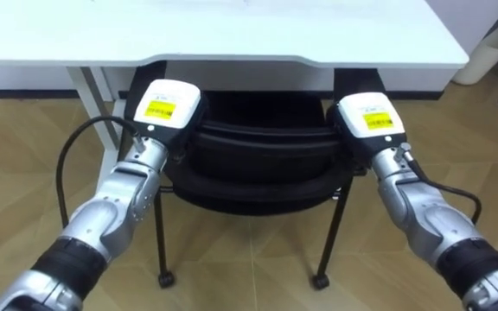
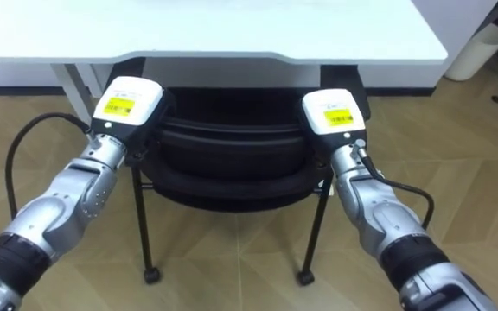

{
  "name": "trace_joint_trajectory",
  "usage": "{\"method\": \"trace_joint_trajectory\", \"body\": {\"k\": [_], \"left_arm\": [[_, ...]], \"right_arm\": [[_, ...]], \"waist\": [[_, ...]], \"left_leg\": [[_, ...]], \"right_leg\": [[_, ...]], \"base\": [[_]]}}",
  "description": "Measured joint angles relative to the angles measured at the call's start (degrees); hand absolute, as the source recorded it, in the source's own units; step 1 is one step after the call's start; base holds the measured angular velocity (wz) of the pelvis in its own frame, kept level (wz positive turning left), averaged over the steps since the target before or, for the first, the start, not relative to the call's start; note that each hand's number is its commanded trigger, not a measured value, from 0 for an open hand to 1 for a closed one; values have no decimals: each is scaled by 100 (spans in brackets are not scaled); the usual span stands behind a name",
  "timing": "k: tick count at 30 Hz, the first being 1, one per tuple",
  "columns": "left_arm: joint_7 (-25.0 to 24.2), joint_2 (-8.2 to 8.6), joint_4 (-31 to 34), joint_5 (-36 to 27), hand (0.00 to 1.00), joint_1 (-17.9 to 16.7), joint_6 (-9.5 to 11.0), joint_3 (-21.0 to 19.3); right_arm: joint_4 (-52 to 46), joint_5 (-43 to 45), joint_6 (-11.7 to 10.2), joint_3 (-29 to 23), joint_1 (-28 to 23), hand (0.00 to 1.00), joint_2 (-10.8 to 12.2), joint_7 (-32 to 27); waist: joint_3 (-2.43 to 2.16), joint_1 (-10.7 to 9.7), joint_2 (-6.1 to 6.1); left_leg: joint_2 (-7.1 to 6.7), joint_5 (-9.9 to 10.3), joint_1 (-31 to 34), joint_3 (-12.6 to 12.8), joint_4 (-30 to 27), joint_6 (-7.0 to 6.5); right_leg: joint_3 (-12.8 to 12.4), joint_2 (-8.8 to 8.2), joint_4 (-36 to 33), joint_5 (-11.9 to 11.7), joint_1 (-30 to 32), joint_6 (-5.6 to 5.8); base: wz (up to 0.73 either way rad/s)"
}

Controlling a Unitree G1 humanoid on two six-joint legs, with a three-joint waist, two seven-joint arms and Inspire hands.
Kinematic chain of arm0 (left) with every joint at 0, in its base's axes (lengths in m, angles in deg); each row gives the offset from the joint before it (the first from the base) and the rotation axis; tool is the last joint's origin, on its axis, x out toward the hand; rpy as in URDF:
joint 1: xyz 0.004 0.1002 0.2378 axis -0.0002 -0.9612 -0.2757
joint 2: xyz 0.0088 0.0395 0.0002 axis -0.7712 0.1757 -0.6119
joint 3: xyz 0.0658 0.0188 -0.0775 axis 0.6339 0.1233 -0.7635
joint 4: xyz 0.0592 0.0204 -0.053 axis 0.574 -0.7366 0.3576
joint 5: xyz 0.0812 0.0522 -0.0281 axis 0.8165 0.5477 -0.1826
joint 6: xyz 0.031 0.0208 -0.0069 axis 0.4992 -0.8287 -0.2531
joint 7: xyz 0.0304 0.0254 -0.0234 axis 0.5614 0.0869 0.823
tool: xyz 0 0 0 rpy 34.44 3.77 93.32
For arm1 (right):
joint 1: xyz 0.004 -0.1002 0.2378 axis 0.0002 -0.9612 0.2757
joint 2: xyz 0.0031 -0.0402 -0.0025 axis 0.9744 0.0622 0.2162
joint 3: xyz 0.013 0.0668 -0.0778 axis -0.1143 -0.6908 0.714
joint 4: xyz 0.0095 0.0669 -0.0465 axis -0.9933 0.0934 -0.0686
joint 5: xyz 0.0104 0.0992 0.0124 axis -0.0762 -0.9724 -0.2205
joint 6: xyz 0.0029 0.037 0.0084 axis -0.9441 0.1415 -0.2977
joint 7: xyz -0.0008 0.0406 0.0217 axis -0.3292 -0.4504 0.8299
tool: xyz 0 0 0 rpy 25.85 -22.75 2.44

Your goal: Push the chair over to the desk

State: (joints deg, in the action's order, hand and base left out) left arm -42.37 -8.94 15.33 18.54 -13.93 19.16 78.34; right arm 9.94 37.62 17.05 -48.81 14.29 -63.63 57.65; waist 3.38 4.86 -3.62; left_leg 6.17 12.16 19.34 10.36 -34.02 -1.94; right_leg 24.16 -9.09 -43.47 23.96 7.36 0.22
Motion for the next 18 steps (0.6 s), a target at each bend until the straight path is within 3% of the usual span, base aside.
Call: {"method": "trace_joint_trajectory", "body": {"k": [1, 2, 3, 4, 7, 8, 10, 12, 15, 17, 18], "left_arm": [[1, -7, -7, 0, 100, -19, -4, -29], [1, -36, -8, 0, 100, -35, 4, -127], [2, -57, -11, -1, 100, -47, 10, -184], [3, -86, -17, -1, 100, -69, 25, -217], [20, -59, -55, -4, 100, -73, 41, -207], [27, -45, -45, -4, 100, -78, 36, -206], [48, -41, -57, -8, 100, -120, 24, -211], [75, -62, -28, -9, 100, -202, 24, -227], [83, -72, 41, 15, 100, -245, -28, -217], [84, -51, 40, 1, 100, -153, -93, -152], [84, -31, 28, -1, 100, -134, -97, -150]], "right_arm": [[-4, 39, 43, 49, 48, 100, 32, -25], [-6, 103, 71, 79, 124, 100, 91, -23], [-10, 142, 103, 76, 129, 100, 140, -24], [-13, 168, 142, 81, 128, 100, 203, -10], [-19, 173, 96, 87, 132, 100, 193, 54], [-21, 172, 91, 86, 133, 100, 186, 78], [-46, 185, 89, 95, 133, 100, 187, 159], [-77, 187, 72, 126, 132, 100, 190, 267], [-133, 229, 51, 71, 129, 100, 174, 387], [-177, 288, 54, -41, 138, 100, 187, 385], [-176, 287, 51, -38, 135, 100, 182, 399]], "waist": [[0, 40, 45], [13, 95, 67], [10, 73, 69], [-15, -16, 18], [-33, -58, -18], [-36, -72, -14], [-33, -96, -23], [-40, -98, -15], [-77, -168, -66], [-77, -330, -106], [-72, -346, -105]], "left_leg": [[-13, -40, -7, -179, 107, 65], [-22, -75, 18, -339, 143, 155], [-32, -103, 50, -428, 139, 203], [-108, -172, 104, -551, 143, 316], [-66, -288, 97, -708, 126, 439], [-51, -288, 100, -715, 96, 439], [113, -253, 122, -553, -201, 448], [167, -184, 115, -549, -401, 428], [46, -171, 116, -633, -157, 516], [-72, -273, 139, -801, 12, 586], [-13, -252, 168, -772, -174, 565]], "right_leg": [[-534, 190, 376, 30, 283, -8], [-726, 226, 777, -144, 522, -50], [-705, 183, 819, -402, 584, -74], [-519, 133, 786, -525, 558, -294], [-140, 114, 782, -387, 466, -494], [-88, 110, 775, -363, 461, -519], [61, 103, 766, -273, 347, -579], [213, 94, 756, -198, 219, -577], [356, 94, 736, -97, 177, -565], [640, -31, 730, -74, 181, -611], [722, -71, 700, -38, 154, -623]], "base": [[-31], [-19], [26], [44], [40], [37], [16], [10], [31], [55], [26]]}}
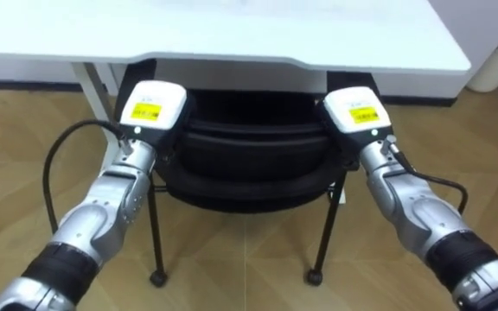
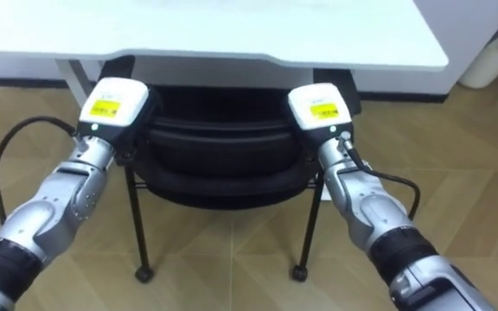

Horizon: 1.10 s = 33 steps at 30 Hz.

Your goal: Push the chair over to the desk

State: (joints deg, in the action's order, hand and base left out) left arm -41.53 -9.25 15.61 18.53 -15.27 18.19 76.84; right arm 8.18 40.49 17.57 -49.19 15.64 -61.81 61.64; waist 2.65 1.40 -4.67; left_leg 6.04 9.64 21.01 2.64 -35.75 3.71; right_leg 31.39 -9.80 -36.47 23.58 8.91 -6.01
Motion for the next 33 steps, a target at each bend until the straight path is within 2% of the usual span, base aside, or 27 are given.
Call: {"method": "trace_joint_trajectory", "body": {"k": [1, 2, 3, 4, 6, 7, 9, 10, 13, 17, 23, 24, 25, 26, 27, 30, 33], "left_arm": [[18, 28, -4, 0, 100, -93, -13, -23], [51, 24, 26, 0, 100, -238, -14, -48], [64, 24, 51, 0, 100, -300, -14, -76], [69, 23, 48, 0, 100, -372, -19, -72], [74, 32, 49, 2, 100, -354, -57, -43], [77, 52, 41, 2, 100, -334, -94, 5], [108, 72, 63, -6, 100, -285, -118, 35], [119, 79, 78, -9, 100, -281, -131, 37], [135, 93, 110, -23, 100, -293, -148, 29], [144, 124, 95, -76, 100, -307, -169, 22], [151, 176, 106, -34, 100, -340, -160, 6], [151, 180, 103, -27, 100, -344, -157, 5], [151, 191, 100, -15, 92, -350, -156, -1], [151, 200, 97, -3, 64, -353, -156, -10], [151, 213, 92, 4, 0, -353, -157, -23], [144, 233, 109, 6, 0, -375, -154, -74], [-112, 357, 219, -9, 0, -387, -205, -264]], "right_arm": [[2, 8, -11, 26, -18, 100, 5, 82], [6, 14, -45, 87, -36, 100, 7, 163], [6, 13, -60, 119, -35, 100, 5, 190], [9, 27, -57, 135, -84, 100, 22, 200], [1, 42, -78, 99, -110, 100, 8, 195], [9, 66, -72, 57, -112, 100, 19, 188], [-9, 54, -66, 68, -112, 100, -7, 182], [-51, 60, -42, 67, -110, 100, -20, 182], [-202, 75, -15, 94, -127, 100, -115, 183], [-276, 79, 25, 192, -137, 100, -208, 131], [-248, 65, 1, 182, -156, 100, -233, 65], [-241, 66, -2, 183, -156, 91, -232, 63], [-227, 65, -12, 183, -156, 48, -232, 48], [-225, 66, -14, 183, -157, 0, -234, 39], [-225, 73, -18, 180, -157, 0, -239, 20], [-222, 29, 6, 146, -157, 0, -196, 26], [-216, -81, 77, -45, -157, 0, -108, 151]], "waist": [[4, 30, 21], [1, 86, 67], [-3, 93, 118], [-13, 31, 127], [-6, -47, 25], [2, -55, 12], [-8, -52, 33], [-10, -28, 37], [-31, 30, 106], [-50, 29, 197], [-52, 32, 207], [-52, 31, 207], [-52, 27, 204], [-52, 18, 201], [-51, -3, 196], [-48, 1, 187], [-49, 31, 184]], "left_leg": [[195, 139, 38, 221, -678, -123], [383, 203, 38, 335, -1157, -177], [433, 207, 50, 349, -1207, -182], [397, 215, -9, 350, -1150, -188], [261, 214, -131, 344, -843, -187], [222, 216, -165, 318, -713, -186], [197, 218, -187, 274, -571, -180], [121, 233, -250, 267, -391, -155], [70, 233, -389, 240, 86, -117], [-6, 171, -542, 199, 470, -24], [-98, 126, -711, 191, 808, 21], [-106, 105, -725, 187, 843, 16], [-132, 65, -756, 169, 929, 15], [-149, 40, -767, 158, 969, 12], [-184, -14, -790, 135, 1055, 6], [-200, -67, -831, 125, 1160, 9], [-199, -89, -845, 134, 1185, 4]], "right_leg": [[210, -51, -41, 78, -168, 0], [402, -55, -35, 125, -381, 26], [510, -51, -32, 144, -496, 50], [629, -67, -17, 176, -625, 107], [696, -140, -3, 205, -667, 152], [694, -123, 29, 206, -670, 150], [720, -100, 80, 193, -668, 129], [722, -101, 109, 186, -642, 118], [735, -56, 281, 105, -586, 81], [729, -47, 431, -7, -578, 100], [644, -50, 545, -84, -589, 160], [645, -44, 574, -104, -600, 165], [645, -46, 611, -131, -608, 172], [645, -53, 620, -142, -607, 178], [645, -62, 652, -157, -606, 188], [645, -65, 696, -198, -598, 176], [644, -67, 715, -216, -598, 166]], "base": [[-19], [-27], [0], [34], [47], [35], [16], [4], [-2], [-4], [-2], [0], [0], [7], [5], [-1], [-1]]}}
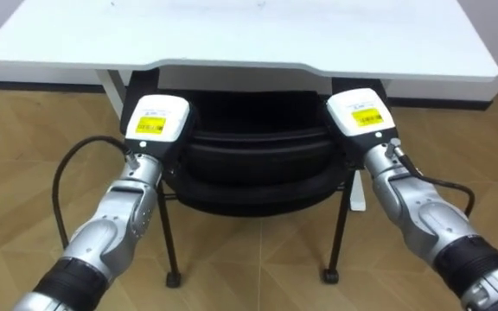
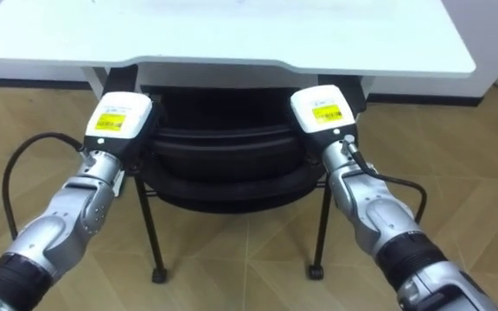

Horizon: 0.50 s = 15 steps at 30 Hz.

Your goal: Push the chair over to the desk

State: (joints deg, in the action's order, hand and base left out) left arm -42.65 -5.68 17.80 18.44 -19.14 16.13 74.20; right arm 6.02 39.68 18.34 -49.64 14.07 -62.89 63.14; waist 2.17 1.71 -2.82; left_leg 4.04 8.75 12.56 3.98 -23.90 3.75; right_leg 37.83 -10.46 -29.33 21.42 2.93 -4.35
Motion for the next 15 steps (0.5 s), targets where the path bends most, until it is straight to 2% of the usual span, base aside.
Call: {"method": "trace_joint_trajectory", "body": {"k": [4, 7, 12, 15], "left_arm": [[-210, 213, 143, -63, 0, -1, -15, -181], [-265, 229, 236, -125, 0, -4, -14, -170], [-275, 237, 307, -137, 0, -7, -5, -172], [-350, 225, 394, -151, 0, -7, -5, -178]], "right_arm": [[4, -162, 183, -183, 3, 0, 143, 50], [-1, -220, 223, -232, 2, 0, 155, 92], [-6, -312, 250, -255, -10, 0, 149, 88], [-20, -361, 245, -286, -10, 0, 127, 114]], "waist": [[-6, 56, -18], [-21, 58, -52], [-35, 35, -39], [-50, 14, -37]], "left_leg": [[-25, -102, -3, 5, 115, -27], [-40, -143, -3, -12, 133, -37], [-42, -192, -9, -113, 259, -51], [-78, -250, -56, -91, 379, -101]], "right_leg": [[-7, 1, 73, -65, 34, 0], [-13, 17, 138, -113, 47, 14], [-25, 128, 406, -327, -8, 47], [-151, 158, 511, -409, 2, 80]], "base": [[0], [1], [0], [-1]]}}
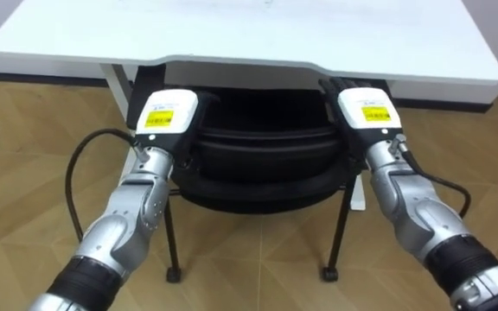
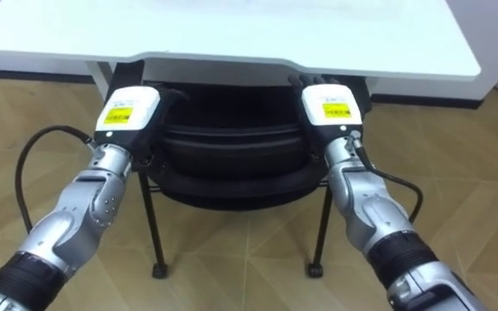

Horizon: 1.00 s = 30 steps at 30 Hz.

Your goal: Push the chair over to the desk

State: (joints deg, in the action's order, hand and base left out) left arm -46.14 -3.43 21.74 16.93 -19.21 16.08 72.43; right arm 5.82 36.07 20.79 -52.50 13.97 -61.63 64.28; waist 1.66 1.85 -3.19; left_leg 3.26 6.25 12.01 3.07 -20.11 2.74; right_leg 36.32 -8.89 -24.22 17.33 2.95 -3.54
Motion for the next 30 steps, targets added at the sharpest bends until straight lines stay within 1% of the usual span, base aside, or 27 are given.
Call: {"method": "trace_joint_trajectory", "body": {"k": [1, 3, 5, 6, 7, 8, 9, 10, 11, 12, 13, 15, 17, 18, 19, 20, 21, 22, 23, 24, 25, 26, 27, 28, 29, 30], "left_arm": [[-6, -1, 2, 2, 0, 0, 0, -16], [-18, -7, 77, 5, 0, 2, -15, -123], [-52, -45, 194, -4, 0, 2, -38, -195], [-83, -71, 256, -3, 0, 3, -72, -201], [-177, -150, 423, 13, 0, 2, -122, -205], [-234, -256, 503, 13, 0, 3, -128, -204], [-244, -300, 554, 14, 0, 3, -142, -205], [-261, -405, 704, 35, 0, 3, -158, -213], [-300, -467, 734, 70, 0, 3, -173, -213], [-336, -552, 746, 97, 0, 3, -190, -242], [-408, -565, 795, 131, 0, 6, -194, -302], [-423, -565, 807, 162, 0, 8, -189, -363], [-581, -624, 948, 289, 0, 12, -185, -479], [-681, -702, 989, 345, 0, 34, -179, -495], [-776, -743, 985, 390, 0, 100, -184, -495], [-812, -836, 954, 385, 0, 137, -197, -495], [-812, -893, 953, 386, 0, 143, -192, -496], [-816, -998, 959, 387, 0, 233, -138, -498], [-818, -1201, 1035, 386, 0, 351, -29, -499], [-818, -1311, 1119, 374, 0, 434, 11, -500], [-750, -1460, 1302, 371, 0, 669, 76, -609], [-606, -1508, 1560, 339, 0, 906, 112, -914], [-506, -1572, 1714, 244, 0, 990, 124, -1075], [-320, -1665, 2028, 52, 0, 1123, 167, -1482], [-208, -1685, 2162, -40, 0, 1175, 162, -1683], [-28, -1731, 2386, -81, 0, 1235, 184, -2066]], "right_arm": [[-9, 4, -21, -75, 0, 0, 20, 53], [-146, -3, -22, -168, 0, 0, 23, 198], [-397, -18, 0, -182, -8, 0, -22, 295], [-705, -27, 27, -190, -54, 0, -117, 363], [-1015, -30, 19, -191, -72, 0, -235, 446], [-1159, -53, 14, -191, -72, 0, -335, 533], [-1201, -102, 7, -195, -72, 0, -389, 547], [-1397, -133, 3, -252, -72, 0, -525, 638], [-1459, -139, -13, -262, -72, 0, -583, 708], [-1559, -147, -56, -287, -72, 0, -655, 808], [-1595, -154, -135, -382, -72, 0, -657, 872], [-1607, -199, -168, -443, -72, 0, -657, 917], [-1839, -123, -201, -535, -71, 0, -732, 1152], [-2065, -183, -271, -640, -66, 0, -886, 1340], [-2247, -349, -367, -775, -55, 0, -1058, 1398], [-2287, -570, -387, -948, 49, 0, -1057, 1312], [-2293, -653, -356, -1059, 122, 0, -1017, 1180], [-2420, -685, -304, -1383, 238, 0, -1015, 956], [-2578, -627, -310, -1728, 444, 0, -1084, 816], [-2629, -609, -315, -1885, 575, 0, -1132, 718], [-2659, -593, -325, -2218, 854, 0, -1225, 456], [-2730, -611, -318, -2466, 1076, 0, -1297, 201], [-2806, -689, -325, -2533, 1146, 0, -1347, 97], [-3086, -872, -381, -2702, 1167, 0, -1414, -55], [-3205, -965, -408, -2780, 1162, 0, -1421, -148], [-3317, -1003, -501, -2939, 1145, 0, -1445, -304]], "waist": [[-8, -9, 13], [-18, -26, 29], [-53, -102, 84], [-76, -127, 123], [-81, -140, 130], [-81, -168, 130], [-85, -183, 137], [-87, -217, 149], [-87, -238, 149], [-87, -304, 149], [-87, -342, 152], [-85, -369, 159], [-86, -398, 160], [-87, -419, 161], [-85, -420, 166], [-76, -439, 181], [-75, -451, 188], [-82, -434, 205], [-91, -376, 223], [-90, -340, 232], [-87, -297, 250], [-86, -266, 255], [-88, -259, 254], [-95, -251, 262], [-98, -266, 269], [-141, -273, 295]], "left_leg": [[-8, -19, -56, 29, 57, -17], [-12, -28, -69, 97, 95, -29], [-14, -47, -71, 104, 132, -58], [-18, -69, -83, 120, 173, -83], [-28, -83, -124, 147, 211, -96], [-42, -120, -173, 150, 281, -102], [-42, -133, -175, 149, 292, -110], [-45, -153, -161, 143, 301, -122], [-51, -159, -157, 138, 305, -128], [-67, -170, -150, 120, 319, -143], [-85, -190, -156, 101, 351, -155], [-108, -207, -158, 96, 386, -176], [-131, -216, -141, 99, 403, -189], [-158, -238, -153, 96, 452, -213], [-168, -239, -168, 97, 469, -216], [-164, -240, -166, 106, 480, -217], [-160, -240, -155, 110, 479, -218], [-158, -242, -122, 104, 472, -221], [-159, -247, -102, 89, 474, -228], [-155, -247, -94, 79, 475, -229], [-149, -252, -101, 51, 484, -237], [-158, -253, -142, 6, 498, -242], [-168, -249, -183, 0, 513, -249], [-187, -232, -285, 2, 568, -270], [-197, -221, -342, 3, 592, -280], [-223, -207, -447, 15, 669, -294]], "right_leg": [[-110, 28, 43, -53, -2, 11], [-244, 47, 80, -74, 18, 24], [-264, 78, 158, -144, 19, 35], [-276, 79, 160, -206, 20, 42], [-335, 81, 166, -218, 15, 53], [-346, 85, 205, -249, -20, 62], [-347, 95, 239, -271, -28, 61], [-342, 99, 271, -305, -22, 62], [-340, 97, 275, -309, -21, 65], [-341, 95, 287, -320, -28, 78], [-353, 104, 339, -351, -46, 90], [-421, 111, 369, -377, -46, 108], [-517, 111, 371, -383, -1, 120], [-609, 122, 391, -396, 7, 136], [-630, 126, 430, -420, -7, 155], [-651, 147, 490, -470, -10, 157], [-651, 158, 517, -497, -10, 155], [-645, 194, 570, -530, -5, 162], [-636, 198, 650, -564, -14, 172], [-629, 217, 697, -586, -29, 175], [-666, 294, 868, -634, -104, 188], [-760, 347, 995, -694, -195, 200], [-790, 356, 1026, -700, -244, 210], [-790, 375, 1119, -715, -366, 239], [-788, 388, 1184, -729, -441, 261], [-800, 390, 1261, -744, -537, 291]], "base": [[-7], [-11], [-4], [-5], [-5], [-3], [0], [5], [8], [11], [10], [8], [6], [0], [-4], [-11], [-7], [0], [6], [14], [23], [24], [14], [4], [0], [-5]]}}
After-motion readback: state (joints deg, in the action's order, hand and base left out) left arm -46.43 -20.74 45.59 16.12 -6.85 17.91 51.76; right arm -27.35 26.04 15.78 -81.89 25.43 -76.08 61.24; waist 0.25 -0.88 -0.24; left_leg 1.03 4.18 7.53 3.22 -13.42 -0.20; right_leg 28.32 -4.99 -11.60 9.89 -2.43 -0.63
